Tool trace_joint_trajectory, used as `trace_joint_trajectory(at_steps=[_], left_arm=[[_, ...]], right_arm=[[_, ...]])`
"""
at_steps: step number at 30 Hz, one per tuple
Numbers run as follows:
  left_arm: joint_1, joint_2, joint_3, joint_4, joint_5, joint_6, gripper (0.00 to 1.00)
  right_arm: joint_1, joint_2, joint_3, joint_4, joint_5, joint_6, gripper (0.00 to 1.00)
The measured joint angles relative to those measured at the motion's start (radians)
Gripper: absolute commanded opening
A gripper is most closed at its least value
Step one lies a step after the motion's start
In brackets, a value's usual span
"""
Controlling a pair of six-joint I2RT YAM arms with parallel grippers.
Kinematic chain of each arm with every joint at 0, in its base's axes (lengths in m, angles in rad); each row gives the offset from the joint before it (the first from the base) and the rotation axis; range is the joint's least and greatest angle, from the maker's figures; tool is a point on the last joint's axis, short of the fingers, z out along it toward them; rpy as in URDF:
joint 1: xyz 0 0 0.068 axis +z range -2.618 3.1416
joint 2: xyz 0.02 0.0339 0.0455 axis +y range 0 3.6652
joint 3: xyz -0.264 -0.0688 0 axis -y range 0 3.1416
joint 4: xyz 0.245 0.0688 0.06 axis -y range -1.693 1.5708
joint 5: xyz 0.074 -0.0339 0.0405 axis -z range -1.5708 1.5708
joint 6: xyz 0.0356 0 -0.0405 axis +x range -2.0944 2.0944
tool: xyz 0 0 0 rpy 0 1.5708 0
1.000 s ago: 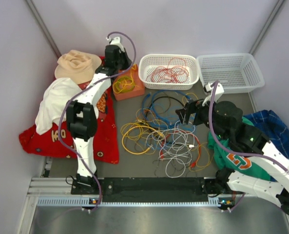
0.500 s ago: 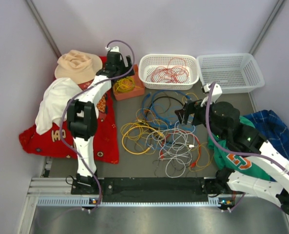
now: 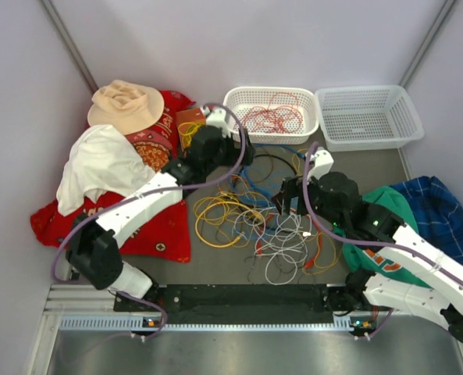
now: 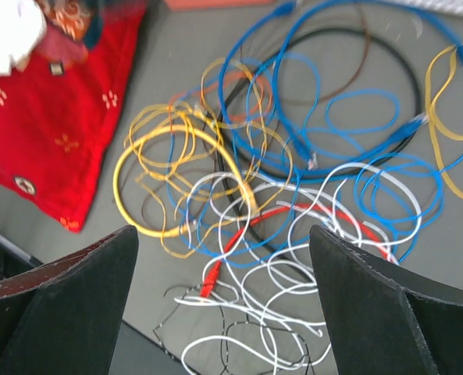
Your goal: Untangle the cables
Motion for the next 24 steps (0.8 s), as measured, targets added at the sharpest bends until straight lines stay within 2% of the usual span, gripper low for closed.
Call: trace_joint_trajectory(at_steps=[2,7,8,9,14,18,24], left_arm=[[-0.061,-0.054,-0.116,-0.006,0.038,-0.050,0.99],[-0.072,-0.166,-0.360,-0.067,0.077,-0.107,0.99],[-0.072,-0.208,-0.403,-0.087,0.078,-0.110,0.99],[-0.074,-0.368,-0.495,-0.111,0.079,-0.111,0.99],[-0.076,-0.561,-0.549,-0.074,0.107,-0.073,0.99],[-0.086,-0.591,-0.592,-0.068,0.166,0.014,0.99],[-0.129,-0.460,-0.620,-0.166,0.150,0.087,0.99]], right_arm=[[0.000,0.010,-0.019,-0.001,-0.019,0.012,0.89],[0.000,0.007,-0.049,-0.002,-0.039,0.038,0.88],[0.000,0.004,-0.050,-0.002,-0.041,0.042,0.88],[0.000,-0.015,-0.060,0.001,-0.045,0.058,0.88],[0.000,-0.032,-0.081,0.000,-0.053,0.084,0.87],[0.000,-0.039,-0.090,-0.006,-0.053,0.101,0.87],[0.001,-0.089,-0.090,-0.028,-0.031,0.116,0.86]])
